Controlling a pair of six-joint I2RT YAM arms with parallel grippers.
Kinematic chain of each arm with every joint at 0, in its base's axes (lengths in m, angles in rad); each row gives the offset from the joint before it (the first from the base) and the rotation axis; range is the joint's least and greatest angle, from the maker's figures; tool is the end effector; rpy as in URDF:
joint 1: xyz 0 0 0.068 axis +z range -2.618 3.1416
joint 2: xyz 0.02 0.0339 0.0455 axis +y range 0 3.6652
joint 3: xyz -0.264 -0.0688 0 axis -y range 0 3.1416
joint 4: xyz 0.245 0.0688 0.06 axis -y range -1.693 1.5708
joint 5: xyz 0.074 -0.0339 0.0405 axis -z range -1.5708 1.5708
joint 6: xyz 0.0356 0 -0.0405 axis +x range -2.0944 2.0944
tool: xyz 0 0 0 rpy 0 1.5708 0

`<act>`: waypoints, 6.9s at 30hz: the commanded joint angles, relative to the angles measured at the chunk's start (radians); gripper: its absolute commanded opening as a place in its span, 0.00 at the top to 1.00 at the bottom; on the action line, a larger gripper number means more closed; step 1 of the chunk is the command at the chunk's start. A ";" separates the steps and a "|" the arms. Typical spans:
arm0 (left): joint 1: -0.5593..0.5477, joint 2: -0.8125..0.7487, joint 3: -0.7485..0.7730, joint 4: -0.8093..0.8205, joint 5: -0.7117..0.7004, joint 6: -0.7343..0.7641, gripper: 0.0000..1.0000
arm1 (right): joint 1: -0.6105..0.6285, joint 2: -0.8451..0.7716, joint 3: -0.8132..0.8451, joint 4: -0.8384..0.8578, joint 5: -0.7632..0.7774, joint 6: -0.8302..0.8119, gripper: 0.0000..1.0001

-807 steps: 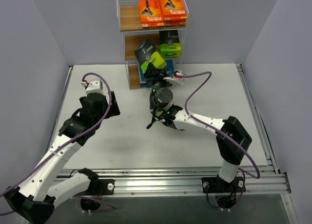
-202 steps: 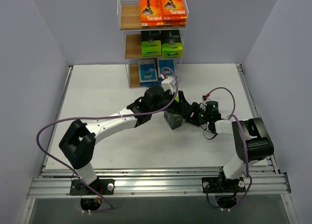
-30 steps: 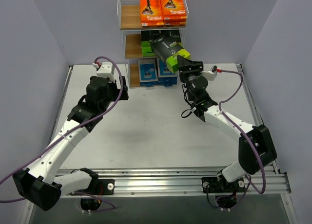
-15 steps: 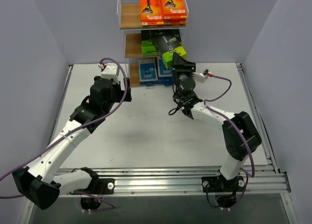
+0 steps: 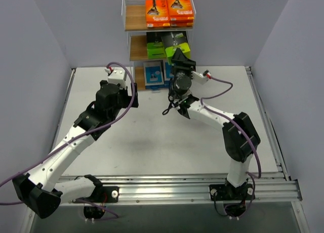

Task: Place and organize the shaving razors onto the shelf
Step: Place the shaving razor onto shelf

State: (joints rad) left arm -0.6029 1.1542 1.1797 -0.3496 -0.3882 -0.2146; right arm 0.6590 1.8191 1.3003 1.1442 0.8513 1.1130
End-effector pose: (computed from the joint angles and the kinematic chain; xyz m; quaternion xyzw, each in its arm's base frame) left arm 0.2201 -0.1352 0.3871 0.0432 0.8034 -0.0840 0.5879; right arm 0.3377 0.2277 0.3571 0.4515 0.3213 0.5092 0.6585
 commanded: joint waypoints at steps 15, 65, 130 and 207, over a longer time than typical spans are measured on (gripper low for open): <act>-0.047 -0.031 0.009 0.026 -0.058 0.030 0.06 | 0.014 0.095 0.287 0.034 0.213 -0.070 0.84; -0.051 -0.027 0.020 0.009 -0.040 0.031 0.06 | -0.131 0.022 0.499 -0.808 -0.325 0.134 0.00; -0.038 0.045 0.044 -0.032 -0.012 0.047 0.06 | -0.252 -0.070 0.335 -0.808 -0.764 0.133 0.00; -0.028 0.090 0.063 -0.058 -0.029 0.070 0.06 | -0.320 -0.035 0.278 -0.673 -0.979 0.100 1.00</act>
State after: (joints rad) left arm -0.6373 1.2404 1.1934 -0.4160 -0.4126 -0.1524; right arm 0.3523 1.7649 1.5223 0.4103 -0.1139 1.2076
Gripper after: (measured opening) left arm 0.941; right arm 0.001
